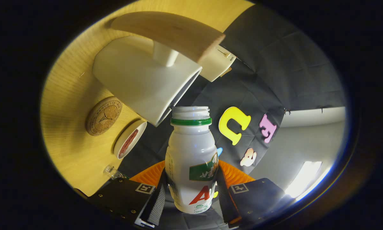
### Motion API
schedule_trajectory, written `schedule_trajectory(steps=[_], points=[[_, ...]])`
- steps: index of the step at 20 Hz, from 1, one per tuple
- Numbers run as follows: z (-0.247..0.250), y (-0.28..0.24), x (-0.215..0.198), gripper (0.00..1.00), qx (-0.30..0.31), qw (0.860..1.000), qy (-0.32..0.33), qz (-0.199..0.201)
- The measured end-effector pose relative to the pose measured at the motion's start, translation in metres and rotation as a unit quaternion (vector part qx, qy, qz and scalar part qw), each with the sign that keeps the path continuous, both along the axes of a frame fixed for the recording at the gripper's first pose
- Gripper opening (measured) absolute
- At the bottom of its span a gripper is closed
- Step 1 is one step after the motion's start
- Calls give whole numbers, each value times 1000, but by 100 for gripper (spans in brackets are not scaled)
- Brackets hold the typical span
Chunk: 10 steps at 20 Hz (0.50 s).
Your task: Take the bottle from table, then pour the juice into the cup, finally place the bottle on the coaster
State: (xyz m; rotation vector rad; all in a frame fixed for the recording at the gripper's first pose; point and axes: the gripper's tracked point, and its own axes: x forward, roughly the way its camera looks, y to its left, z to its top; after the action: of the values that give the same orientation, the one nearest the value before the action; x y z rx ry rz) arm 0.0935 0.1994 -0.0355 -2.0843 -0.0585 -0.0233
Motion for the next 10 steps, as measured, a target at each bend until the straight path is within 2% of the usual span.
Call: schedule_trajectory(steps=[5,8,10], points=[[-11,-13,-3,71,157,986,36,-30],[-14,-16,-7,71,256,964,58,-38],[-14,-19,-7,71,320,944,70,-44]])
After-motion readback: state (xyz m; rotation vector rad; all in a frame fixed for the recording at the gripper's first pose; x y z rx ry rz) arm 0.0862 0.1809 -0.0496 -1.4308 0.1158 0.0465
